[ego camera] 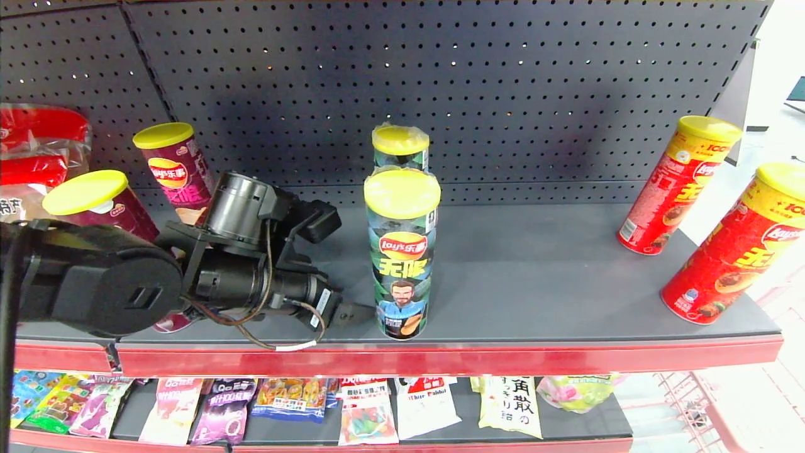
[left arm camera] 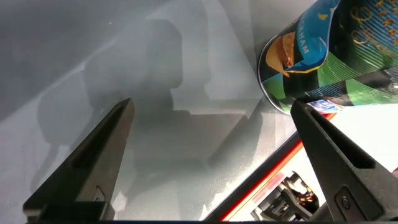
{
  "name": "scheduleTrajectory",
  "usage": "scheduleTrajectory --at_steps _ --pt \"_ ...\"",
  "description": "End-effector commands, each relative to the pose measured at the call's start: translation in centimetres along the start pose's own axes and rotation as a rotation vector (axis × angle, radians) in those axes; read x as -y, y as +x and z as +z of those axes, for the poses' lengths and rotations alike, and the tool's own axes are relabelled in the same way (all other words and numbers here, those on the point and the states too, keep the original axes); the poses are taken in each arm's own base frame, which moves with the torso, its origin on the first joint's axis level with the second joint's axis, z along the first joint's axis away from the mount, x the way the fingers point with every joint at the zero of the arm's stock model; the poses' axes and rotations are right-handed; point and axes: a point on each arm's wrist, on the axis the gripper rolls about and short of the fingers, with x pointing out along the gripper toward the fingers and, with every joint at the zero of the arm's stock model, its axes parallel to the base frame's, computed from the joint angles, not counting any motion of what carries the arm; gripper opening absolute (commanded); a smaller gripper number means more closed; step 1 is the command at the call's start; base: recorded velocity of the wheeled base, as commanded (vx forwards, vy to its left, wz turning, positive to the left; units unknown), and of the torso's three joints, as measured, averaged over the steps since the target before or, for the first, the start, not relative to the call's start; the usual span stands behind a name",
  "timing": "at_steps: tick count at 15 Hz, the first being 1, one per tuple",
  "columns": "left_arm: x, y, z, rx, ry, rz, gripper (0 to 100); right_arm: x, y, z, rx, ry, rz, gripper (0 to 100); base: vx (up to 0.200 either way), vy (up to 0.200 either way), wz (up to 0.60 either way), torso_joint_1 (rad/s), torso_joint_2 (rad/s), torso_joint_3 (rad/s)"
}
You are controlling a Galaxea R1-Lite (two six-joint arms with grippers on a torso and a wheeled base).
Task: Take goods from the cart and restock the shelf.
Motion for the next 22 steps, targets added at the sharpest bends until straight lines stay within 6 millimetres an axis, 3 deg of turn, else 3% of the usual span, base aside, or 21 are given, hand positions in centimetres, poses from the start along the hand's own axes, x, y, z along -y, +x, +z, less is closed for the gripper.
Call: scheduleTrajectory --at_steps 1,8,10,12,14,16,18,20,22 --pt "0.0 -0.1 0.0 0.003 0.001 0.0 100 0.0 0.0 0.0 -0.002 -0.001 0.0 100 0.0 0.0 0.0 0.0 0.0 0.0" --pt "0.1 -0.3 0.0 0.004 0.004 0.001 100 0.0 0.0 0.0 -0.002 0.0 0.001 100 0.0 0.0 0.0 0.0 0.0 0.0" --pt "-0.3 -2.1 -0.5 0.023 -0.011 0.023 100 0.0 0.0 0.0 -0.002 0.0 0.001 100 0.0 0.0 0.0 0.0 0.0 0.0" --pt "-0.1 -6.5 -2.0 0.078 -0.023 0.064 100 0.0 0.0 0.0 -0.002 0.0 0.0 100 0.0 0.0 0.0 0.0 0.0 0.0" --pt "1.3 -12.1 -5.4 0.153 -0.024 0.103 100 0.0 0.0 0.0 -0.002 -0.001 0.001 100 0.0 0.0 0.0 0.0 0.0 0.0" --pt "3.6 -17.5 -10.5 0.227 -0.015 0.147 100 0.0 0.0 0.0 -0.002 -0.001 0.0 100 0.0 0.0 0.0 0.0 0.0 0.0" --pt "5.2 -21.4 -14.7 0.277 -0.061 0.311 100 0.0 0.0 0.0 -0.002 0.0 0.001 100 0.0 0.0 0.0 0.0 0.0 0.0" --pt "6.4 -23.8 -17.6 0.373 -0.207 0.458 100 0.0 0.0 0.0 -0.002 0.0 0.001 100 0.0 0.0 0.0 0.0 0.0 0.0" --pt "7.7 -23.9 -20.9 0.448 -0.303 0.579 100 0.0 0.0 0.0 -0.002 -0.001 0.0 100 0.0 0.0 0.0 0.0 0.0 0.0"
